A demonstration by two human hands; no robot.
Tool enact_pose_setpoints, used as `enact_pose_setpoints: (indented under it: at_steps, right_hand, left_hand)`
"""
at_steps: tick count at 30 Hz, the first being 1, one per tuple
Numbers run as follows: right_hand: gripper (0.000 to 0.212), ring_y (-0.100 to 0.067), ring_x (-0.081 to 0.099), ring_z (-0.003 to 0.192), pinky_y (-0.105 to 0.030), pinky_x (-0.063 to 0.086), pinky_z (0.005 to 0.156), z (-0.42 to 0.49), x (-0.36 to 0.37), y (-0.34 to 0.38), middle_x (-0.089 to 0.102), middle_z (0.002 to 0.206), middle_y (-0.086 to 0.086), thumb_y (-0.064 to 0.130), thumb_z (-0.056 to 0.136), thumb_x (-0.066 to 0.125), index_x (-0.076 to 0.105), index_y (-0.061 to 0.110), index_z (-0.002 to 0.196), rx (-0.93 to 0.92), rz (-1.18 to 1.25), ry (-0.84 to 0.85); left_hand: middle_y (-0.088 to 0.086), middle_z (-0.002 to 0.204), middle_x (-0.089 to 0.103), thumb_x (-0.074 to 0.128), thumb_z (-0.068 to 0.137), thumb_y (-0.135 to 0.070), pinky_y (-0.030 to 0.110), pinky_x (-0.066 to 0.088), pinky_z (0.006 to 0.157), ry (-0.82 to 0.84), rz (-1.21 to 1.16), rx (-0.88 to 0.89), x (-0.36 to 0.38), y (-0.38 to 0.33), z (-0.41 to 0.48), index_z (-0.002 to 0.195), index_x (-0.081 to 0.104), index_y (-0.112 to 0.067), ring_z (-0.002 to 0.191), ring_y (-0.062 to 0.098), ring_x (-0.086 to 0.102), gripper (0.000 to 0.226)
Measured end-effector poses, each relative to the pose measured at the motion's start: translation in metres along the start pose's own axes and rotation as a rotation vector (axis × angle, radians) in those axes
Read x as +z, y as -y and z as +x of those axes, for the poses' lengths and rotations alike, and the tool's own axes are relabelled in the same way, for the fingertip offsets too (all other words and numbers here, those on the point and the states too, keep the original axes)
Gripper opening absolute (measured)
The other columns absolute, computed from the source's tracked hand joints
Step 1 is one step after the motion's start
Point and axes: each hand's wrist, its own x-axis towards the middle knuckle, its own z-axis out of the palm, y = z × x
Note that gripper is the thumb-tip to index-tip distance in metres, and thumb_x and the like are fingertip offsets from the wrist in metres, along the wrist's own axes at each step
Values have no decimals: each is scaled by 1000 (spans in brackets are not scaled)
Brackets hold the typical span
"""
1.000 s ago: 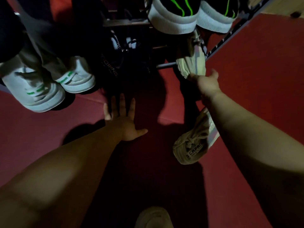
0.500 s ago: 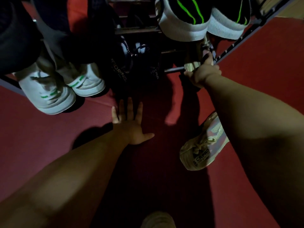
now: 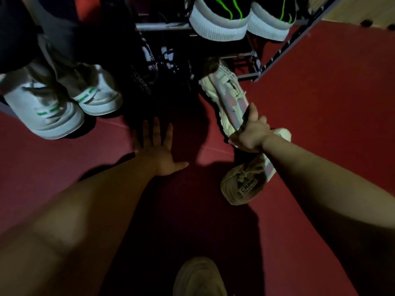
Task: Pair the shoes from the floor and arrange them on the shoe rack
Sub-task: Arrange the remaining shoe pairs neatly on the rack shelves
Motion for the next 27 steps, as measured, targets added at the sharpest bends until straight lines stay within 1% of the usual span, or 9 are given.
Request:
enact_pose_setpoints:
  at_steps: [2, 4, 7, 11, 14, 18, 23, 25, 27]
  right_hand:
    - [119, -35, 19, 141, -41, 23, 112, -3, -2, -2, 7, 155, -17, 36, 77, 75, -21, 27, 147, 1, -23, 40]
    - [121, -35, 15, 143, -44, 20, 114, -3, -5, 2, 5, 156, -16, 46, 74, 75, -21, 29, 147, -1, 2, 80]
    - [123, -34, 10, 144, -49, 19, 116, 2, -5, 13, 2, 157, -14, 56, 70, 74, -18, 29, 147, -52, 86, 39]
    - [115, -36, 24, 138, -45, 27, 113, 9, 2, 32, 17, 152, -14, 45, 76, 73, -13, 26, 150, -81, 84, -105]
    - [110, -36, 27, 135, -44, 28, 110, 8, 3, 30, 18, 151, -15, 40, 79, 72, -11, 25, 150, -105, 71, -134]
    - [109, -38, 26, 137, -47, 27, 113, 5, -3, 18, 15, 152, -15, 36, 79, 73, -9, 27, 150, -139, 71, -124]
    - [109, -38, 18, 140, -49, 15, 117, 1, -19, -9, 15, 152, -19, 38, 77, 73, -3, 17, 151, -199, -146, -156]
    - [101, -37, 14, 141, -53, 8, 115, -3, -27, -22, 20, 150, -20, 38, 77, 72, 8, 15, 151, -322, -297, -171]
    - [93, -37, 8, 143, -56, 4, 113, -7, -30, -31, 23, 150, -20, 29, 76, 73, 18, 13, 150, -493, -458, -118]
  left_hand:
    - [13, 144, -43, 41, 77, -78, 56, -18, 108, -11, 13, 7, 1, 1, 0, 141, -32, -26, 134, 36, -36, 110]
    - [12, 145, -42, 39, 77, -78, 55, -19, 108, -33, 30, 21, 2, 4, -1, 142, -31, -27, 135, 35, -36, 109]
    - [10, 146, -42, 37, 78, -79, 52, -20, 109, -58, 55, 46, 6, 9, -2, 142, -30, -29, 135, 33, -36, 106]
    - [10, 146, -42, 37, 78, -78, 51, -21, 108, -69, 69, 57, 7, 10, -1, 142, -31, -28, 135, 34, -36, 105]
    - [12, 145, -42, 36, 79, -78, 52, -21, 108, -72, 73, 59, 8, 10, 0, 142, -31, -26, 134, 34, -36, 105]
    - [12, 145, -43, 35, 79, -78, 53, -20, 108, -73, 80, 61, 9, 11, 1, 142, -31, -25, 135, 35, -36, 105]
    - [13, 146, -41, 37, 81, -75, 53, -19, 109, -72, 73, 74, 6, 11, -1, 143, -29, -25, 135, 35, -35, 104]
    - [13, 146, -41, 38, 82, -74, 52, -19, 109, -65, 83, 80, 5, 12, -2, 143, -28, -24, 135, 35, -35, 103]
    - [13, 146, -41, 38, 83, -71, 51, -18, 110, -58, 94, 86, 4, 14, -2, 143, -28, -24, 135, 34, -35, 101]
